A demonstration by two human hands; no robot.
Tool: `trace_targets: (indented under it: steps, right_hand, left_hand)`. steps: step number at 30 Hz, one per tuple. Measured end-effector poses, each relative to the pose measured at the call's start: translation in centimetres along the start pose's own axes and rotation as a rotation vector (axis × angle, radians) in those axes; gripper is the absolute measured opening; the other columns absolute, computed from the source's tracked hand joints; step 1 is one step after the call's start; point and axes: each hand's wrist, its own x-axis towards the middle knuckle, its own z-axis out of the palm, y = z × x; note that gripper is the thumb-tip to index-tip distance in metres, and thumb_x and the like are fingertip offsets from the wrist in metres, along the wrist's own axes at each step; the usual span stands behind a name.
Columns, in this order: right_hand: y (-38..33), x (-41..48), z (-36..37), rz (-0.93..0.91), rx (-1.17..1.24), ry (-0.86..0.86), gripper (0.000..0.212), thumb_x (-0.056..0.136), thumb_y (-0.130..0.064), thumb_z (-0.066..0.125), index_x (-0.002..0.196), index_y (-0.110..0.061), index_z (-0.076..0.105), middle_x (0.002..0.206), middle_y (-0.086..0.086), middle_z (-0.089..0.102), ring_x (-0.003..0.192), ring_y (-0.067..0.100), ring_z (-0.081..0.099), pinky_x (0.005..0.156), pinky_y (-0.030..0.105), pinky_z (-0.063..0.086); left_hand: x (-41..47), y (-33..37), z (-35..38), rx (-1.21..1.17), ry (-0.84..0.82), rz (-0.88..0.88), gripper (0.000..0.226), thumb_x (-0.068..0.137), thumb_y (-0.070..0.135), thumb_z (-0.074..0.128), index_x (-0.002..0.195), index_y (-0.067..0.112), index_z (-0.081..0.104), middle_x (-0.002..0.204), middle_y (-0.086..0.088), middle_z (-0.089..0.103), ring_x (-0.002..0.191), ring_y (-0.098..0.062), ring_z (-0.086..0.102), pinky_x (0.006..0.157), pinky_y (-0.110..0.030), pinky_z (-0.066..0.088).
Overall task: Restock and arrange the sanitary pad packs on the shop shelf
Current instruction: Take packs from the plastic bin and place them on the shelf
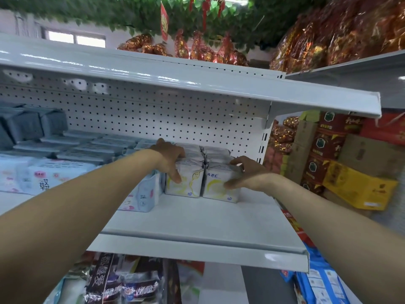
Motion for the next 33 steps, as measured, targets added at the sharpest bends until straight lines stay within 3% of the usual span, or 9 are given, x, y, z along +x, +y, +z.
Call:
trace_targets:
  steps: [5, 10, 18, 23, 27, 31, 33]
  right_hand:
    - [0.1, 0.3, 0.2, 0.002, -0.012, 0.019, 0.077, 0.076, -0.026, 0.088, 0.141, -0.024, 0.047, 0.130, -0.003, 0.047, 0.115, 0.017, 0.049, 0.088, 0.027, 0.045]
    - [-0.1, 0.4, 0.5, -0.003, -0.074, 0.046, 0.073, 0.076, -0.026, 0.087, 0.139, -0.023, 0.050, 0.135, 0.002, 0.047, 0.112, 0.017, 0.048, 0.077, 0.024, 0.044]
    - [-1.4, -0.7, 1.2, 0.060, -0.187, 0.091, 0.078, 0.081, -0.032, 0.082, 0.148, -0.028, 0.043, 0.144, 0.008, 0.043, 0.126, 0.027, 0.051, 0.091, 0.024, 0.041]
    - [-3.9, -1.9, 1.8, 0.136, -0.330, 0.128, 0.083, 0.085, -0.032, 0.078, 0.154, -0.028, 0.031, 0.147, 0.010, 0.038, 0.130, 0.030, 0.049, 0.090, 0.027, 0.041]
    - [-6.4, -3.5, 1.6, 0.154, -0.394, 0.228, 0.080, 0.084, -0.034, 0.076, 0.151, -0.026, 0.034, 0.144, 0.009, 0.043, 0.135, 0.030, 0.040, 0.102, 0.034, 0.042]
    - [-8.5, -5.9, 2.1, 0.135, -0.436, 0.296, 0.068, 0.086, -0.032, 0.071, 0.147, -0.022, 0.041, 0.140, 0.011, 0.050, 0.132, 0.032, 0.043, 0.098, 0.036, 0.046]
    - [-9.6, -7.4, 2.4, 0.118, -0.456, 0.300, 0.073, 0.086, -0.036, 0.074, 0.149, -0.022, 0.040, 0.142, 0.010, 0.050, 0.134, 0.033, 0.042, 0.100, 0.038, 0.046]
  left_hand:
    - [-0.1, 0.4, 0.2, -0.006, 0.017, -0.066, 0.087, 0.067, 0.053, 0.086, 0.136, 0.018, 0.046, 0.123, -0.006, 0.055, 0.127, -0.026, 0.033, 0.096, -0.038, 0.046]
    - [-0.4, 0.9, 0.4, 0.012, 0.029, -0.093, 0.084, 0.069, 0.056, 0.083, 0.134, 0.016, 0.049, 0.122, -0.006, 0.055, 0.130, -0.028, 0.033, 0.096, -0.039, 0.047]
    - [-1.4, 1.1, 0.5, 0.034, 0.058, -0.093, 0.087, 0.071, 0.056, 0.082, 0.139, 0.018, 0.046, 0.135, -0.008, 0.048, 0.136, -0.030, 0.030, 0.106, -0.042, 0.040]
    - [-2.1, 0.9, -0.1, -0.013, 0.068, -0.035, 0.090, 0.071, 0.056, 0.082, 0.143, 0.020, 0.042, 0.142, -0.009, 0.043, 0.137, -0.031, 0.031, 0.109, -0.043, 0.038]
    - [-2.9, -0.4, -1.6, -0.125, 0.134, 0.029, 0.092, 0.073, 0.053, 0.082, 0.147, 0.022, 0.039, 0.142, -0.009, 0.041, 0.137, -0.031, 0.031, 0.108, -0.042, 0.040]
    - [-4.9, -1.5, -2.7, -0.241, 0.205, 0.041, 0.087, 0.077, 0.046, 0.082, 0.147, 0.021, 0.038, 0.145, -0.010, 0.036, 0.140, -0.031, 0.026, 0.112, -0.042, 0.037]
    - [-6.6, -1.9, -3.0, -0.254, 0.239, 0.034, 0.083, 0.081, 0.044, 0.079, 0.149, 0.020, 0.037, 0.148, -0.010, 0.034, 0.141, -0.030, 0.024, 0.114, -0.038, 0.033]
